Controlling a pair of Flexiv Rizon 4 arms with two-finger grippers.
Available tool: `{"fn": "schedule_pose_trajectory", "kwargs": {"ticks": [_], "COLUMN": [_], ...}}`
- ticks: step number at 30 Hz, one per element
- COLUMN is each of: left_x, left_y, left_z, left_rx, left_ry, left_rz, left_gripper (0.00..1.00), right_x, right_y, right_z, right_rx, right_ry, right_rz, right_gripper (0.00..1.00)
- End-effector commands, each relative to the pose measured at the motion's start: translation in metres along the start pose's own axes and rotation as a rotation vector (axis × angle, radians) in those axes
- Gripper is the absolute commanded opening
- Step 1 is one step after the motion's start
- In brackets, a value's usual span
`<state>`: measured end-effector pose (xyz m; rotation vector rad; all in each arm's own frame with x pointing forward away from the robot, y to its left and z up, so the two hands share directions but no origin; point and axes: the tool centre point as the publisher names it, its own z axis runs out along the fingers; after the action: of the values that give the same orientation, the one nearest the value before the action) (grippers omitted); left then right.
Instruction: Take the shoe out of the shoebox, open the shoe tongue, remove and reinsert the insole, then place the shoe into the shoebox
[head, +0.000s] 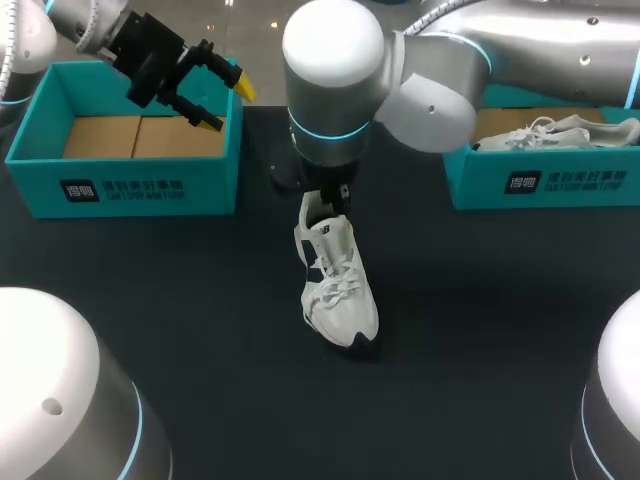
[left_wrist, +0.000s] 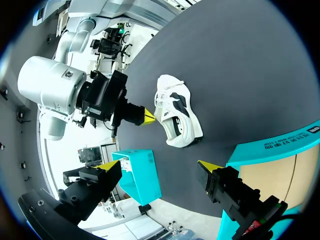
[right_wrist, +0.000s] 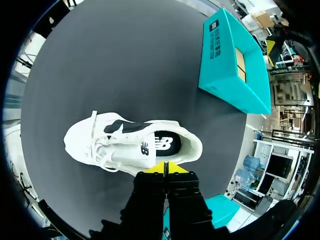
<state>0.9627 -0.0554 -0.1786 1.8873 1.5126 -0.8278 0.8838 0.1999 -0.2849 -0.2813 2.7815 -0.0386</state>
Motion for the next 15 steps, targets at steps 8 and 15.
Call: {"fn": "schedule_pose_trajectory", "kwargs": {"ticks": [8,15], "left_x": [0.0,0.0], "left_y": [0.0,0.0], "left_z": [0.0,0.0], "left_rx": [-0.001,-0.001], "left_ry": [0.002,0.002], "left_rz": [0.001,0.001], "left_gripper": [1.0,1.0], "right_x": [-0.041,-0.05], "right_y": [0.007,0.01], "right_z": [0.025,0.033], "right_rx": [-0.003,0.008], "right_ry": [0.057,0.07], "right_rz": [0.052,0.005], "right_gripper": [0.2,0.8]}}
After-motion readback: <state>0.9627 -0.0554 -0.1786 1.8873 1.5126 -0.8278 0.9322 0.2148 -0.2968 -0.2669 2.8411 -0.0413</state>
